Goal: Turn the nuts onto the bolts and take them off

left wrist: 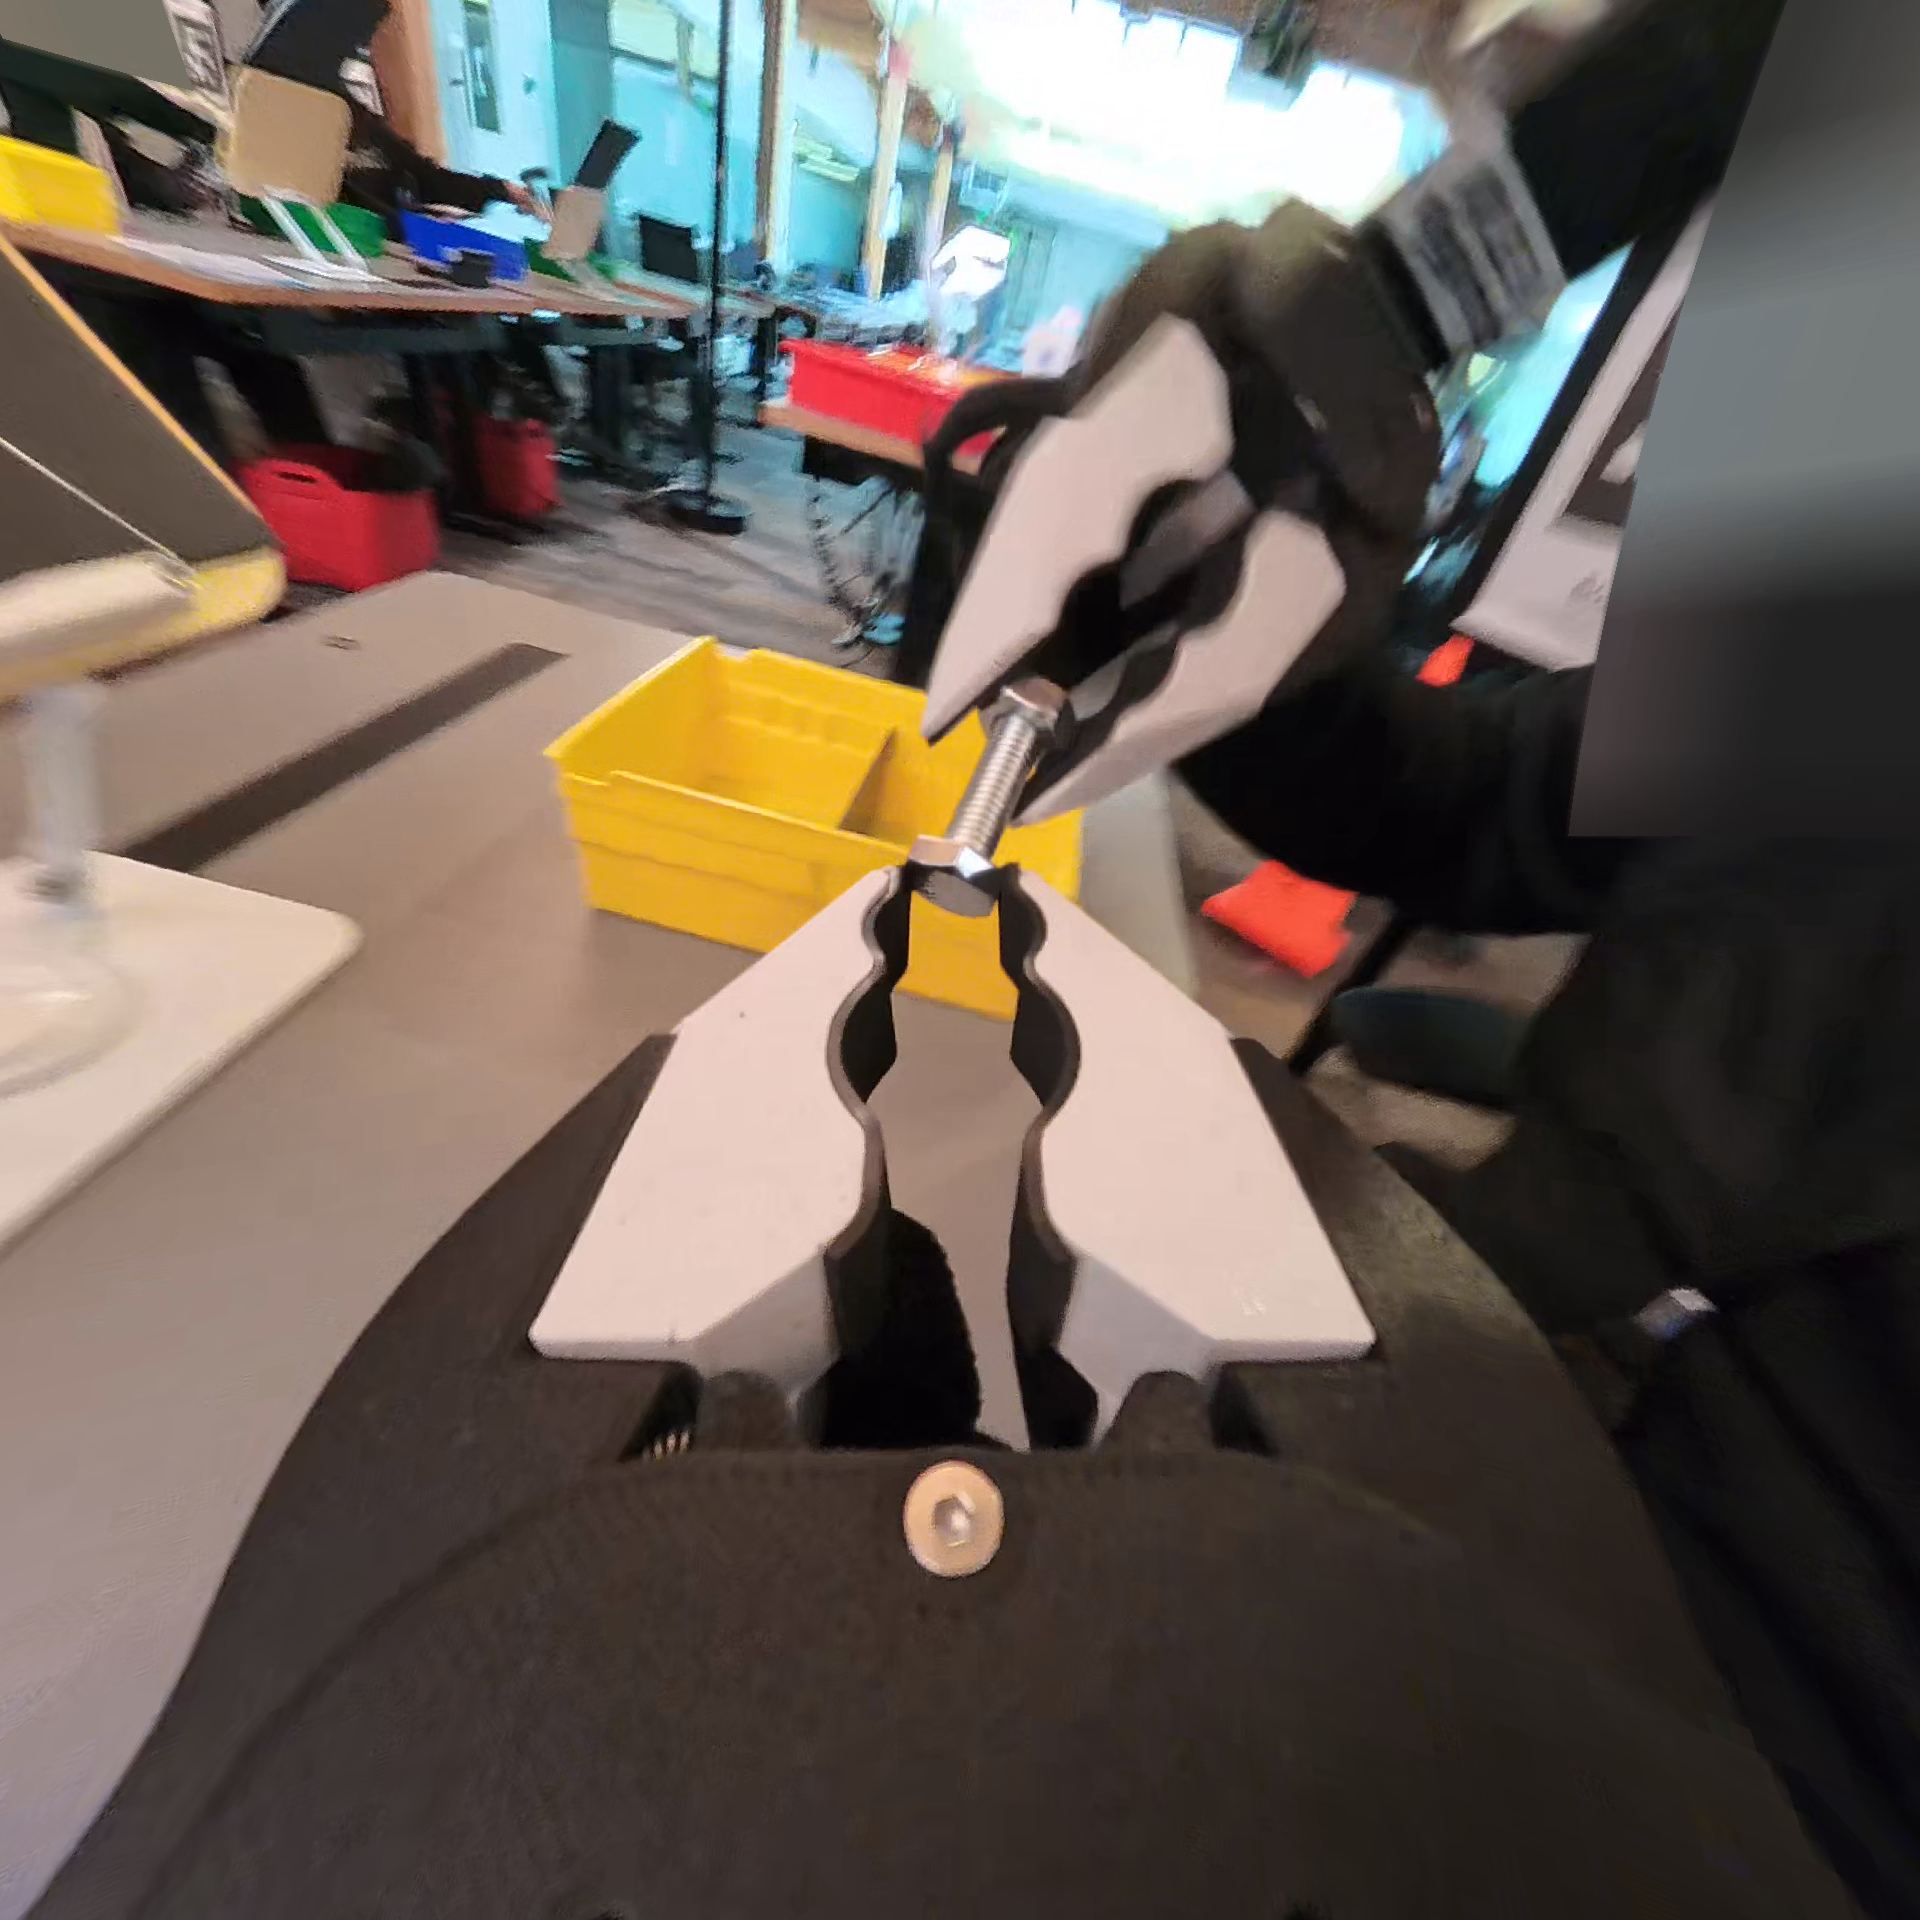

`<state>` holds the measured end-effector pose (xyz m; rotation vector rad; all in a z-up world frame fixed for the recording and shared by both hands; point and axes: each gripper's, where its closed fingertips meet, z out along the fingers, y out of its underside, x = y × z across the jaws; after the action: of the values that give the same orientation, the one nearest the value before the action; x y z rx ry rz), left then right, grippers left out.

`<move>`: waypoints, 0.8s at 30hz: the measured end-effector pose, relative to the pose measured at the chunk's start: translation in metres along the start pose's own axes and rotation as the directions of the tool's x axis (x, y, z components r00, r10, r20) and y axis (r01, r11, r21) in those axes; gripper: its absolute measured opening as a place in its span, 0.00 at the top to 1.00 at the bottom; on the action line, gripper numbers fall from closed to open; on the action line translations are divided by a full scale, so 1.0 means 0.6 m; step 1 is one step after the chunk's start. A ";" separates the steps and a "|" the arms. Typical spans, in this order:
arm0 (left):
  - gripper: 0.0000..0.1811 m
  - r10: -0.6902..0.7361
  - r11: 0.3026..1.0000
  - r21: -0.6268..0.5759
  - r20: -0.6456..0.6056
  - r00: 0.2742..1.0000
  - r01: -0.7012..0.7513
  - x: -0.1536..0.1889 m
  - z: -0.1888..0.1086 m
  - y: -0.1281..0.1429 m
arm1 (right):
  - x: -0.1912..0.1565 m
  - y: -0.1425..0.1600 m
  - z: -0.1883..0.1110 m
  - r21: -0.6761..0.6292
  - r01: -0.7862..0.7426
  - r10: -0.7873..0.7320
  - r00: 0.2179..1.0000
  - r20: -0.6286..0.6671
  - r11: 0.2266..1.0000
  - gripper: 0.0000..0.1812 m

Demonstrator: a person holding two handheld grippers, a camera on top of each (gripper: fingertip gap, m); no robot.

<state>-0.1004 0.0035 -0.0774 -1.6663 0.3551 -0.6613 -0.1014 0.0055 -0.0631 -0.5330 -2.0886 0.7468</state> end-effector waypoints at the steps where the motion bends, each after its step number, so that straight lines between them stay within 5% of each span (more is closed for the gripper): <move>1: 0.92 -0.036 0.999 0.007 -0.026 0.999 0.037 -0.001 0.001 0.003 | -0.001 0.005 0.001 -0.063 0.132 -0.134 0.990 -0.037 0.989 0.91; 3: 0.92 -0.086 0.996 0.016 -0.085 0.993 0.088 0.002 0.002 0.009 | -0.001 0.007 0.001 -0.148 0.314 -0.327 0.942 -0.074 0.938 0.91; 7: 0.92 -0.172 0.980 0.076 -0.144 0.975 0.184 -0.004 -0.003 0.001 | 0.019 0.003 -0.008 -0.233 0.428 -0.468 0.870 -0.155 0.873 0.91; 14: 0.92 -0.178 0.975 0.114 -0.111 0.978 0.190 -0.020 -0.020 -0.011 | 0.070 0.040 -0.060 -0.086 0.011 -0.031 0.972 -0.233 0.996 0.91; 18: 0.92 -0.154 0.983 0.089 -0.069 0.986 0.160 -0.025 -0.024 -0.008 | 0.070 0.161 -0.125 -0.217 -0.289 0.251 0.950 -0.186 0.933 0.91; 24: 0.91 -0.162 0.983 0.077 -0.056 0.985 0.166 -0.028 -0.018 0.001 | -0.029 0.395 -0.220 -0.591 -0.491 0.477 0.857 -0.195 0.641 0.91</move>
<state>-0.1199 0.0043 -0.0810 -1.6152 0.2239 -0.8304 0.0416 0.2106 -0.1700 -1.5212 -2.1665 0.2863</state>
